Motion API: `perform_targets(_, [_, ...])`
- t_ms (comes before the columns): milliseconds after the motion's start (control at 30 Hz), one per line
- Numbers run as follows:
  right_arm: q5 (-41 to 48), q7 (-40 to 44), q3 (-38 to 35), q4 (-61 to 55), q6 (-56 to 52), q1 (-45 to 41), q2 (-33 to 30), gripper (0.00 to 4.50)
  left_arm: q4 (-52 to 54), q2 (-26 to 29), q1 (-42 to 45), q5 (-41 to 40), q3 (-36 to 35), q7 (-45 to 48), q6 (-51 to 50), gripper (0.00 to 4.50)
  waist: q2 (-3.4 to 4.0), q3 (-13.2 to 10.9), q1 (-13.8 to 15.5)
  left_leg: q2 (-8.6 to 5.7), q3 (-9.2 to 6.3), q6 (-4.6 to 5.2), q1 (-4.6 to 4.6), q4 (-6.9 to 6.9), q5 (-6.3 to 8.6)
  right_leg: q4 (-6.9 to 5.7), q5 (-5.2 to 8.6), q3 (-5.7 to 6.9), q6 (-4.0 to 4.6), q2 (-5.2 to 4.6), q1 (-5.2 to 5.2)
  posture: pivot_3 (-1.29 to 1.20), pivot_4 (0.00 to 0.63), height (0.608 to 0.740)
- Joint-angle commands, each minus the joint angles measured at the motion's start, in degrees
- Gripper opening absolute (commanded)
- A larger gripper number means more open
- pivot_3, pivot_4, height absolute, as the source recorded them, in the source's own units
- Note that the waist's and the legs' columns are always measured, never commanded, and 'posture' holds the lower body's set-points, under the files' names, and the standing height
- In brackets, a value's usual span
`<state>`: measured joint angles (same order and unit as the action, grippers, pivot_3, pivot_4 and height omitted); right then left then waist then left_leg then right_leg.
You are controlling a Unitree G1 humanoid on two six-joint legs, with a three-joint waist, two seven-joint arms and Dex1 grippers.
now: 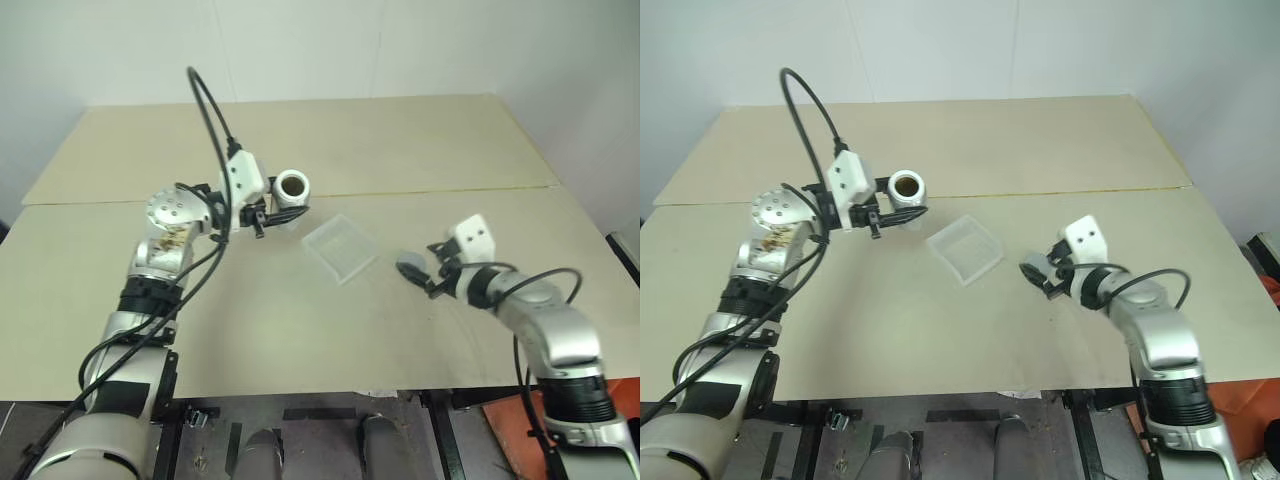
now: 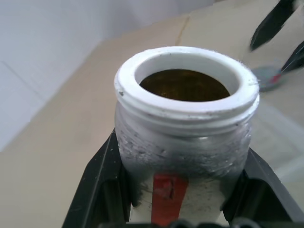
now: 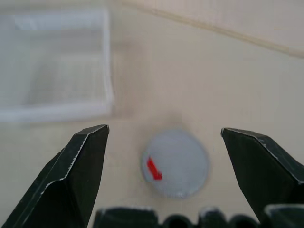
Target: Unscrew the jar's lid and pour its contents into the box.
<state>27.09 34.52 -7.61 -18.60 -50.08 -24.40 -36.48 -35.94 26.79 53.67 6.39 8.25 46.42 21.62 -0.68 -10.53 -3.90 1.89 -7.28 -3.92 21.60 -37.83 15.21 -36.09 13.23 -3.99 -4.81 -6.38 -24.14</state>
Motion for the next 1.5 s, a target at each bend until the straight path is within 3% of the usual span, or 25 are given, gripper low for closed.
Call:
perform_targets(33, [8.23, 4.23, -2.42, -7.31, -6.49, -2.34, -3.28, 4.46, -6.38, 2.13, 6.75, 18.78, 6.73, -20.97, 17.75, 1.95, -0.01, 0.0, 0.27, -0.01, -0.01, 0.0, 0.0, 0.01, 0.0, 0.02, 0.0, 0.0, 0.0, 0.0, 0.03, 0.0, 0.15, 0.74])
perform_targets(133, [12.01, 5.9, -2.71, -9.15, -9.4, -3.49, -5.84, 4.46, -11.83, 4.29, 13.97, 37.92, 16.45, -43.99, 23.62, 1.95, -0.03, -0.01, 0.73, -0.03, 0.0, 0.05, 0.05, -0.01, 0.03, 0.12, -0.03, 0.01, -0.05, -0.01, 0.07, 0.0, 0.15, 0.74])
perform_targets(233, [13.32, 6.96, -2.04, -9.62, -10.48, -5.17, -8.16, 4.46, -15.47, 4.24, 23.08, 58.6, 30.48, -68.13, 19.54, 1.95, -0.04, -0.02, 1.47, -0.1, 0.0, 0.05, 0.18, -0.05, 0.03, 0.13, -0.08, 0.0, -0.15, -0.05, 0.0, 0.0, 0.15, 0.74])
perform_targets(300, [13.99, 7.17, -2.04, -9.61, -10.71, -6.24, -8.91, 4.46, -18.34, 3.14, 27.08, 68.0, 38.41, -79.62, 16.4, 1.95, -0.05, -0.02, 1.81, -0.13, 0.02, 0.05, 0.21, -0.06, 0.03, 0.14, -0.1, 0.0, -0.18, -0.08, 0.01, 0.0, 0.15, 0.74])
perform_targets(400, [14.65, 6.66, -2.25, -9.63, -10.55, -7.21, -8.95, 4.46, -22.28, 0.67, 29.69, 74.58, 46.43, -83.38, 16.08, 1.95, -0.05, -0.02, 2.13, -0.13, 0.02, 0.05, 0.27, -0.05, 0.03, 0.1, -0.1, 0.01, -0.2, -0.09, -0.01, 0.0, 0.15, 0.74])
perform_targets(533, [15.99, 4.7, -3.07, -10.08, -10.5, -8.01, -7.97, 4.46, -27.63, -4.16, 30.39, 78.23, 51.03, -83.37, 7.55, 1.95, -0.06, -0.03, 2.17, -0.13, 0.04, 0.02, 0.4, -0.05, 0.01, 0.04, -0.1, 0.01, -0.19, -0.08, -0.17, 0.0, 0.15, 0.74])
perform_targets(700, [19.22, 2.16, -5.71, -11.81, -11.28, -8.11, -7.58, 4.46, -30.16, -8.2, 32.23, 76.53, 50.99, -83.55, 3.38, 1.95, -0.07, -0.03, 2.56, -0.13, 0.03, 0.01, 0.49, -0.05, 0.01, -0.02, -0.1, 0.02, -0.2, -0.09, -0.2, 0.0, 0.15, 0.74])
perform_targets(933, [21.11, 0.21, -6.2, -13.18, -11.36, -6.49, -7.96, 4.46, -29.22, -6.97, 31.29, 75.01, 51.18, -85.22, 4.86, 1.95, -0.07, -0.03, 2.79, -0.13, 0.04, 0.01, 0.45, -0.04, 0.01, 0.0, -0.1, 0.03, -0.2, -0.09, -0.19, 0.0, 0.15, 0.74])
perform_targets(1067, [20.72, 0.13, -5.65, -13.38, -10.06, -5.69, -8.51, 4.46, -29.69, -5.43, 28.81, 64.11, 43.56, -77.85, 12.29, 1.95, -0.07, -0.03, 2.8, -0.12, 0.05, -0.03, 0.44, -0.04, -0.02, -0.01, -0.1, 0.02, -0.2, -0.1, -0.19, 0.0, 0.15, 0.74])
perform_targets(1200, [19.71, 0.59, -5.63, -13.02, -8.75, -5.31, -9.26, 4.46, -30.19, -3.43, 23.47, 39.57, 26.46, -53.1, 18.23, 1.95, -0.06, -0.03, 2.66, -0.12, 0.06, -0.25, 0.44, -0.05, -0.14, -0.01, -0.1, 0.03, -0.19, -0.11, -0.19, 0.0, 0.15, 0.74])
perform_targets(1333, [19.44, 0.87, -5.39, -12.45, -7.82, -5.42, -9.46, 4.46, -24.27, -6.58, 18.5, 10.38, 5.59, -24.29, -0.3, 1.95, -0.04, -0.02, 2.16, -0.11, 0.05, -0.24, 0.42, -0.04, -0.14, -0.07, -0.11, 0.04, -0.18, -0.11, -0.17, 0.0, 0.15, 0.74])
perform_targets(1500, [19.16, 1.26, -4.16, -12.86, -6.96, -4.3, -9.04, 4.46, -12.91, -9.66, 15.73, -7.4, -9.72, -16.32, -35.34, 1.95, -0.04, -0.02, 1.46, -0.12, -0.03, -0.1, 0.44, -0.08, -0.06, -0.08, -0.11, 0.09, -0.19, -0.12, -0.06, 0.0, 0.15, 0.74])
